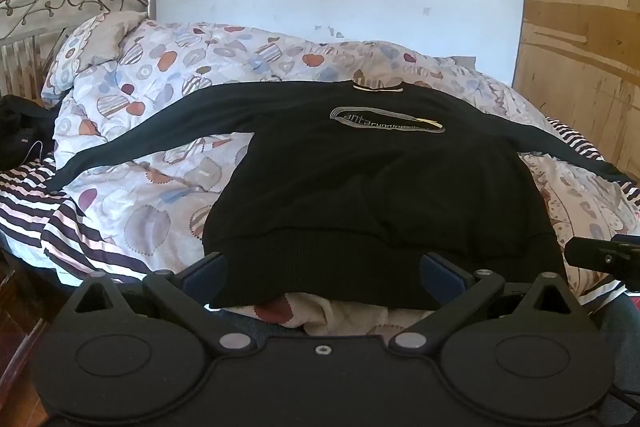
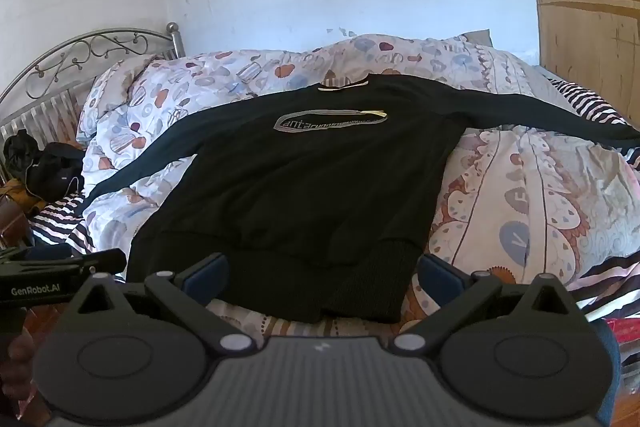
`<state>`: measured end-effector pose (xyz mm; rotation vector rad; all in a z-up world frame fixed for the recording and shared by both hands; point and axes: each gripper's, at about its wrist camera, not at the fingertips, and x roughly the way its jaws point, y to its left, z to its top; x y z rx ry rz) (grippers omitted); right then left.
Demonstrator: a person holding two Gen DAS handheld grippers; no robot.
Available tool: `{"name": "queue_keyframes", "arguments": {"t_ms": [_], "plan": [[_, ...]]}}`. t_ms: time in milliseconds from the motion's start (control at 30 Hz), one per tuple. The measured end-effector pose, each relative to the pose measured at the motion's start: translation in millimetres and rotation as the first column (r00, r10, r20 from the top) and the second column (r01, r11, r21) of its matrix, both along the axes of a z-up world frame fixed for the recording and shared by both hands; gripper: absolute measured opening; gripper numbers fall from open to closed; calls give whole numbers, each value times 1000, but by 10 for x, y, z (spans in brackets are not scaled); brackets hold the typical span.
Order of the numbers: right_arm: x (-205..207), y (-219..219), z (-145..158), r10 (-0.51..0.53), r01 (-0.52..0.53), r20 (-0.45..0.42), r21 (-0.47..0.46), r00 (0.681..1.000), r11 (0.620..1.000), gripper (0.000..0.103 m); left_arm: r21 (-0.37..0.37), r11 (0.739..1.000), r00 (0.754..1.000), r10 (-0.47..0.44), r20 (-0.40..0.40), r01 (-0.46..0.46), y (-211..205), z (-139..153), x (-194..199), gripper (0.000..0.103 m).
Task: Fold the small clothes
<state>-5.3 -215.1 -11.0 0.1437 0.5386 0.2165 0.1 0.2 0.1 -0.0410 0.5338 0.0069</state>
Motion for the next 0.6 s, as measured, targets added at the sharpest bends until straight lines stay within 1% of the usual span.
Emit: {"name": "queue_keyframes", "arguments": {"t_ms": [600], "plan": [[8,2,-22,-1,1,-4,1,1000,1000,103,0,1000,1000,0,-6,0,0,0,1,102]]}}
